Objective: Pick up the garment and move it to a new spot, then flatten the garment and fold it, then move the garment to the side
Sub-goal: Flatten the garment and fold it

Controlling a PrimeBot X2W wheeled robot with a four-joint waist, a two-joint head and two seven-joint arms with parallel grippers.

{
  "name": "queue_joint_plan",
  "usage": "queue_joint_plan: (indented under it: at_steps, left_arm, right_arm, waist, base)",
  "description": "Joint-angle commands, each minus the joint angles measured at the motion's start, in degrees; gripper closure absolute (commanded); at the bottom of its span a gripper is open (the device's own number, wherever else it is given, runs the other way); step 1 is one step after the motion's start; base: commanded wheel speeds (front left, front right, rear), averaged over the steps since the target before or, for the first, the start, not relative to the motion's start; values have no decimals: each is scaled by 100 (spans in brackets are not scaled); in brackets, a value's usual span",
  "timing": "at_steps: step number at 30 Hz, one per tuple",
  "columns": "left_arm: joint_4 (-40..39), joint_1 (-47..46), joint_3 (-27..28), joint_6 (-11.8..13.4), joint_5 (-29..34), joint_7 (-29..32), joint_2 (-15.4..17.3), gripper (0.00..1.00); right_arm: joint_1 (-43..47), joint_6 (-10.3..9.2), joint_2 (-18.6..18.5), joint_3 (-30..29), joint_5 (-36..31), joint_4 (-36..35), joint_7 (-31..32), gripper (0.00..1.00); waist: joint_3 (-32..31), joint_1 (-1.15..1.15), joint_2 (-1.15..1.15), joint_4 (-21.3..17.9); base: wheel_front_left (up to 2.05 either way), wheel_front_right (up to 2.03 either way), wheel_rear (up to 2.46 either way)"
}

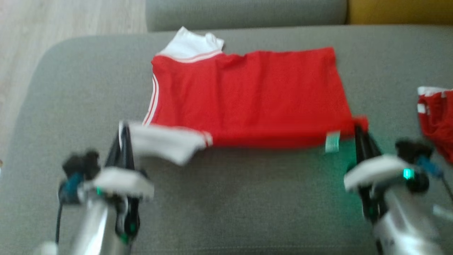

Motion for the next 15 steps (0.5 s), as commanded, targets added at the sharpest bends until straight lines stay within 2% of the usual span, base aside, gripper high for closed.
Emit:
queue_joint_plan:
  at_steps: [1,5,11,15]
  left_arm:
    - [-133,-272,173,7,44,-36,99,100]
    - [101,-1028,257,-39,267,-36,99,100]
    - [860,-1821,169,-214,502,-36,99,100]
    - [1268,-2123,176,-176,417,-36,98,100]
  right_arm:
    - [-281,37,-61,132,-54,-188,-6,100]
    - [-839,37,15,132,-227,-11,14,100]
    - [-1449,37,107,1,-583,591,8,100]
    - [-1703,37,158,-135,-821,951,-108,100]
  waist:
    - [196,1,0,-42]
    - [543,1,0,-87]
    - [965,1,0,-108]
    - [1143,1,0,-101]
  base:
    - [0,0,0]
    - [0,0,0]
    - [0,0,0]
    - [0,0,0]
